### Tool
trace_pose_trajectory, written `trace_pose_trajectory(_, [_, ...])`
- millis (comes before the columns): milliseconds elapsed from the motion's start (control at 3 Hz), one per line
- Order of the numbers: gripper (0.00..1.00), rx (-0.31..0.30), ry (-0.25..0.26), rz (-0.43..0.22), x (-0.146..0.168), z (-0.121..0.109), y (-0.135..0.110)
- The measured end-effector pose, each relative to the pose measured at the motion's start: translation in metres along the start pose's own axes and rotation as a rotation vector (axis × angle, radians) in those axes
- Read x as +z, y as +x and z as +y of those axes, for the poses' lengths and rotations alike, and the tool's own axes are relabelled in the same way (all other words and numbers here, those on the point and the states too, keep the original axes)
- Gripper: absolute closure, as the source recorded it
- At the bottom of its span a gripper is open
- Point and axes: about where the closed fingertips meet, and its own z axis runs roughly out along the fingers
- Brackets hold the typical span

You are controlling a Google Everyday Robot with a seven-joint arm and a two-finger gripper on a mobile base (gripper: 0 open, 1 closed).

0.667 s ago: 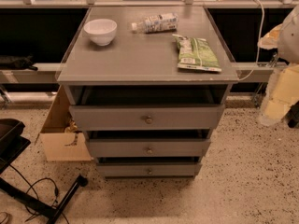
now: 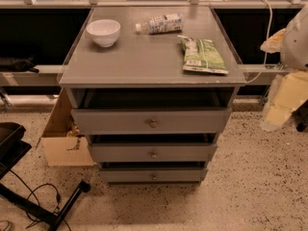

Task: Open top drawer

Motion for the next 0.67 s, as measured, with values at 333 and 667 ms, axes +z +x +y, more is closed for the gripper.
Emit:
trace_pose_trajectory(333, [0.0,-0.086,-0.02,-0.076,0.068,0.005,-0.017])
trace_pose_trajectory(667, [0.0,-0.152,-0.043,-0.075,0.162,-0.005,-0.026])
